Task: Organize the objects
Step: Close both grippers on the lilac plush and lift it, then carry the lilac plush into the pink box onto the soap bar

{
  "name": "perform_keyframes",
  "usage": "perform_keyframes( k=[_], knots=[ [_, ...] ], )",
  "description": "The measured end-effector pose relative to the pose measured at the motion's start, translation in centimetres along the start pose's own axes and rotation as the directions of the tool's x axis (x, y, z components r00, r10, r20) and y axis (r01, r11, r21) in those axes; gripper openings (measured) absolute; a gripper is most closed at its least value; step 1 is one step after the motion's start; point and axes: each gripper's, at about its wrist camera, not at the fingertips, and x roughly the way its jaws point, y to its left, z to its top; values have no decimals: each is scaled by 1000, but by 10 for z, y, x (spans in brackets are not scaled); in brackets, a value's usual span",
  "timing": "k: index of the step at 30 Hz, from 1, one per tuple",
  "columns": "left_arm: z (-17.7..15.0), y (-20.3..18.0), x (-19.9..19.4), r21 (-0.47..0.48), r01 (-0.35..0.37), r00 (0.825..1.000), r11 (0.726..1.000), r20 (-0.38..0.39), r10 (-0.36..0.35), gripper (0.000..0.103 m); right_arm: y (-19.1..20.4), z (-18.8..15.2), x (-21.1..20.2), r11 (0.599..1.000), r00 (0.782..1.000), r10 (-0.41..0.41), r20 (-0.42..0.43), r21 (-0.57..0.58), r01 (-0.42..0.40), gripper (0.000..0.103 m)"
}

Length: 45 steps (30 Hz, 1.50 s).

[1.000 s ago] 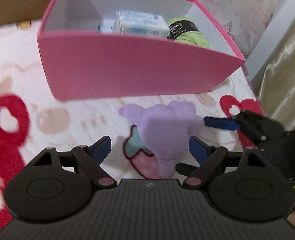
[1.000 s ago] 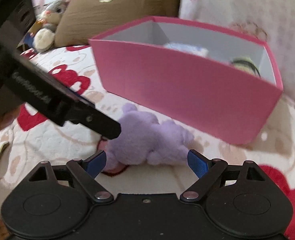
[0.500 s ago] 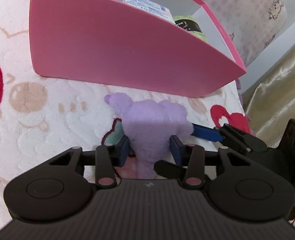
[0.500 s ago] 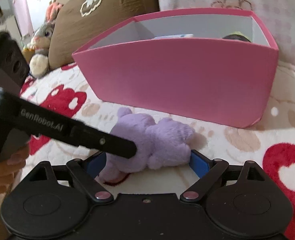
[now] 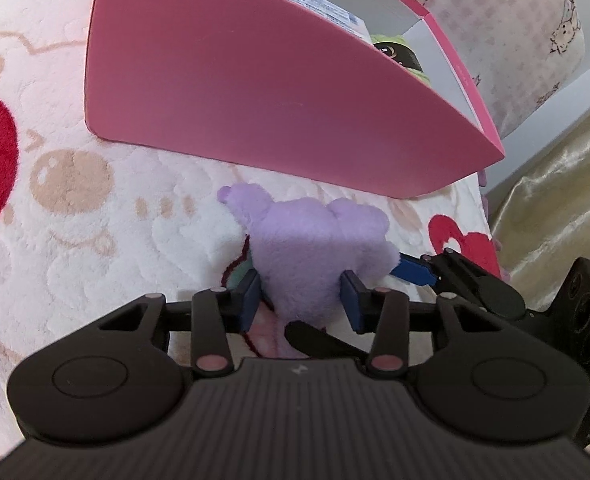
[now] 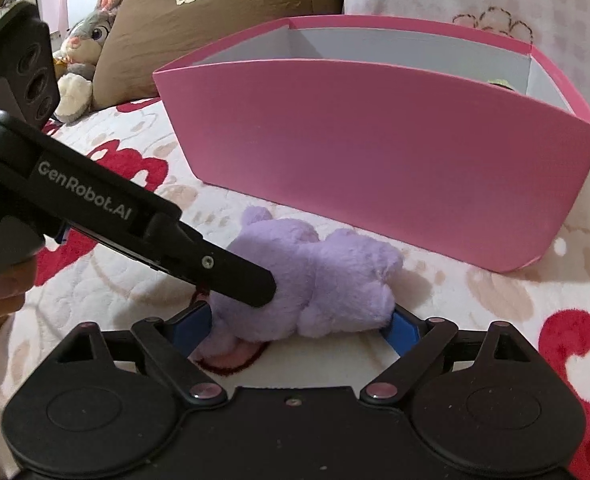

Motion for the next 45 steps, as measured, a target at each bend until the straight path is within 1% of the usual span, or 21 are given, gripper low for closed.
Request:
perform_keyframes(
  k=[5,9,13,16,18,20,24,29,35,37,39,42,45],
  knots=[
    [2,1,3,-16,8,1000,1000,-7,-8,42,-5,0,0,1000,1000,7,20,6,-7,93],
    [2,1,3,-21,-1,1000,1000,-5,1,45,0,1,0,999,999,-23,34,-29,24,95],
    [2,-1,4,-5,-13,1000,1000,-1,13,46,6,1,0,996,997,-50,51,-76,54,96],
    [3,-4,3,24,-31,999,999,10,31,46,7,2,1,994,997,-57,59,-92,62,96],
    [4,-8,3,39,-39,999,998,8,39,44,5,2,1,995,997,-55,53,-84,60,96],
    [5,-12,3,68,-52,999,996,9,52,43,2,1,-2,996,997,-50,56,-73,54,94],
    [5,-22,1,96,-76,997,993,15,75,43,-2,2,-3,999,998,-34,53,-39,36,91],
    [1,-38,-11,158,-106,994,982,26,104,43,3,6,-14,1000,999,-21,38,-4,21,90],
    [-11,-43,-28,168,-74,997,983,7,74,43,13,8,-36,1000,1000,5,11,3,-5,90],
    [-15,-49,-31,172,-57,998,984,-8,59,43,18,9,-45,1000,1000,-21,1,11,21,90],
    [-18,-59,-36,188,-48,998,981,-27,54,43,23,5,-59,999,999,-43,26,13,42,90],
    [-20,-75,-46,254,-50,998,966,-32,60,43,31,7,-75,997,996,-80,37,-1,80,90],
    [-21,-88,-59,284,-37,998,958,-34,48,43,34,12,-90,995,993,-103,55,14,103,90]
  ],
)
